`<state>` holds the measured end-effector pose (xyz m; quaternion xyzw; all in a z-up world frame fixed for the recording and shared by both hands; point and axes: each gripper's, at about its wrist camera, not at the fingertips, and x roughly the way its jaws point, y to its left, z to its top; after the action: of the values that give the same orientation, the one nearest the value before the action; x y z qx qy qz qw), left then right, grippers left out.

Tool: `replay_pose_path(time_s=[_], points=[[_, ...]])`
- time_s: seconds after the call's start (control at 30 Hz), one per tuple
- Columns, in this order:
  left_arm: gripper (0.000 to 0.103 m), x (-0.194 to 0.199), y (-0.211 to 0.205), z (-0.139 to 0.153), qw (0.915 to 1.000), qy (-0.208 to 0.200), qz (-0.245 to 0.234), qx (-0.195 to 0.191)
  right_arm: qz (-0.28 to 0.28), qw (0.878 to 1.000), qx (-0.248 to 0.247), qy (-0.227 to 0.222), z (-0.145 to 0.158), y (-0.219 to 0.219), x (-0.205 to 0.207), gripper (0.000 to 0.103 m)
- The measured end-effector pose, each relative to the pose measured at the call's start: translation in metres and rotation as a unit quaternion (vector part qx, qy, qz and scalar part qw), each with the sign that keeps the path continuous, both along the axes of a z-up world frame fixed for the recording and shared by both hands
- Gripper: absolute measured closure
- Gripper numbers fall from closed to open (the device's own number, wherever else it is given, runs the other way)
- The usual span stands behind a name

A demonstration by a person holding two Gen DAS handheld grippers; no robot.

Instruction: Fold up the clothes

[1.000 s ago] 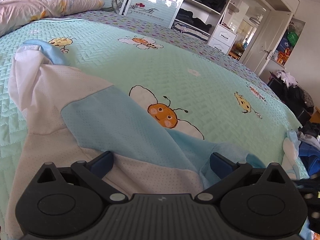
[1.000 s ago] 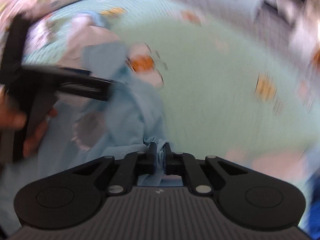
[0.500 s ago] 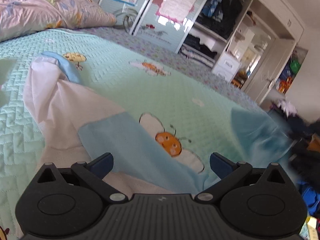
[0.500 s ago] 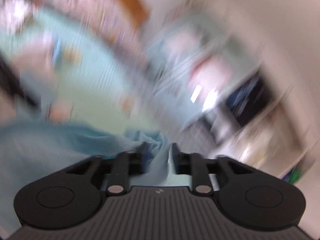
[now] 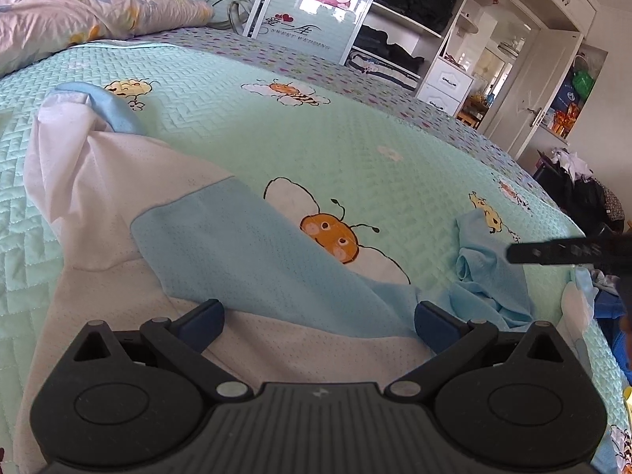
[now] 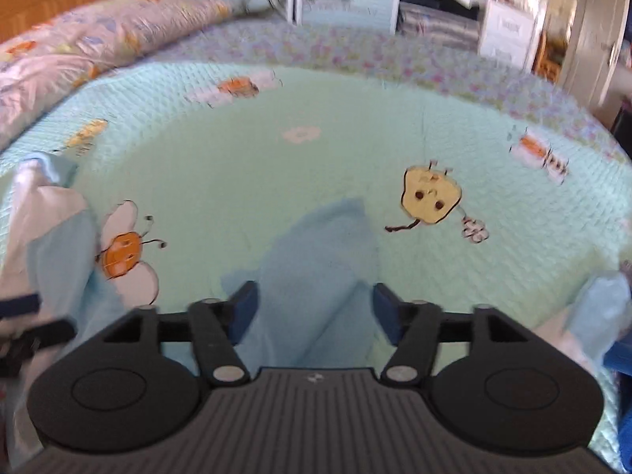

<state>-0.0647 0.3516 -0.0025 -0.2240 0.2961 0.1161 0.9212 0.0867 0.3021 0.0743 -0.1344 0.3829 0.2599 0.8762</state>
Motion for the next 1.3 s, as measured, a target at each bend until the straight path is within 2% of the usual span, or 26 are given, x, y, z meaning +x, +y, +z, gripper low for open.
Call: replay_pose_path(time_s=[0.07,0.1,0.13,0.17,0.2,0.27,0.3,0.33,0.37,0.47,0.57,0.67,0.77,0.9,1.0,1.07,1.1,1.13,1.17,1.23,1.3], points=[[0.001,0.0,0.0,-0.001,1.0,0.001,-0.001,0.0,-0.009,1.0,-0.027,0.007,-0.011,0.012,0.015,0.03],[0.001,0.0,0.001,0.0,1.0,0.0,0.0,-0.001,-0.017,0.999,-0.045,0.022,-0.02,0.018,0.023,0.024],[0.001,-0.001,0.001,0.0,1.0,0.0,0.0,-0.003,-0.025,0.997,-0.056,0.044,-0.028,0.021,0.029,0.024],[0.001,-0.001,0.002,0.0,1.0,-0.002,0.0,-0.006,-0.029,0.996,-0.05,0.065,-0.035,0.022,0.033,0.024],[0.001,-0.001,0.002,0.0,1.0,-0.003,0.0,-0.008,-0.028,0.996,-0.029,0.079,-0.039,0.021,0.035,0.03],[0.001,-0.002,0.004,0.001,0.9999,-0.006,0.002,-0.013,-0.013,0.996,0.001,0.083,-0.036,0.02,0.035,0.058],[0.001,-0.002,0.005,0.001,0.9998,-0.008,0.003,-0.015,-0.004,0.997,0.012,0.077,-0.031,0.022,0.034,0.092],[0.001,-0.003,0.005,0.002,0.9998,-0.011,0.005,-0.016,0.004,0.998,0.022,0.067,-0.025,0.025,0.032,0.094],[0.001,-0.004,0.005,0.003,0.9997,-0.015,0.007,-0.017,0.013,0.998,0.031,0.056,-0.018,0.028,0.031,0.094],[0.001,-0.007,0.006,0.005,0.9994,-0.027,0.017,-0.016,0.06,0.997,0.034,-0.029,0.014,0.053,0.019,0.094],[0.001,-0.01,0.009,0.007,0.9986,-0.037,0.033,-0.015,0.111,0.986,0.04,-0.118,0.05,0.084,0.011,0.095],[0.001,-0.014,0.011,0.009,0.9977,-0.047,0.049,-0.011,0.121,0.976,0.016,-0.182,0.071,0.114,0.027,0.095],[0.001,-0.015,0.011,0.01,0.9973,-0.051,0.053,-0.008,0.102,0.97,-0.002,-0.221,0.078,0.129,0.056,0.095],[0.001,-0.01,0.008,0.008,0.9982,-0.042,0.043,-0.002,0.088,0.965,-0.022,-0.246,0.06,0.14,0.091,0.094],[0.001,-0.007,0.005,0.006,0.9988,-0.035,0.035,0.003,0.08,0.961,-0.036,-0.262,0.045,0.147,0.116,0.092],[0.001,-0.005,0.004,0.004,0.9991,-0.03,0.031,0.004,0.074,0.958,-0.046,-0.272,0.035,0.151,0.133,0.079],[0.001,-0.004,0.004,0.002,0.9992,-0.027,0.03,0.004,0.071,0.957,-0.051,-0.278,0.03,0.154,0.141,0.055],[0.001,-0.003,0.004,0.001,0.9993,-0.023,0.028,0.004,0.065,0.961,-0.064,-0.262,0.021,0.156,0.152,0.03],[0.001,-0.002,0.004,0.0,0.9994,-0.02,0.027,0.003,0.054,0.968,-0.069,-0.234,0.012,0.154,0.162,0.025],[0.001,-0.001,0.004,-0.002,0.9996,-0.015,0.025,0.003,0.028,0.981,-0.058,-0.182,-0.002,0.143,0.177,0.025],[0.001,-0.002,0.004,-0.002,0.9996,-0.015,0.024,0.005,-0.017,0.99,0.019,-0.137,-0.003,0.12,0.187,0.025]])
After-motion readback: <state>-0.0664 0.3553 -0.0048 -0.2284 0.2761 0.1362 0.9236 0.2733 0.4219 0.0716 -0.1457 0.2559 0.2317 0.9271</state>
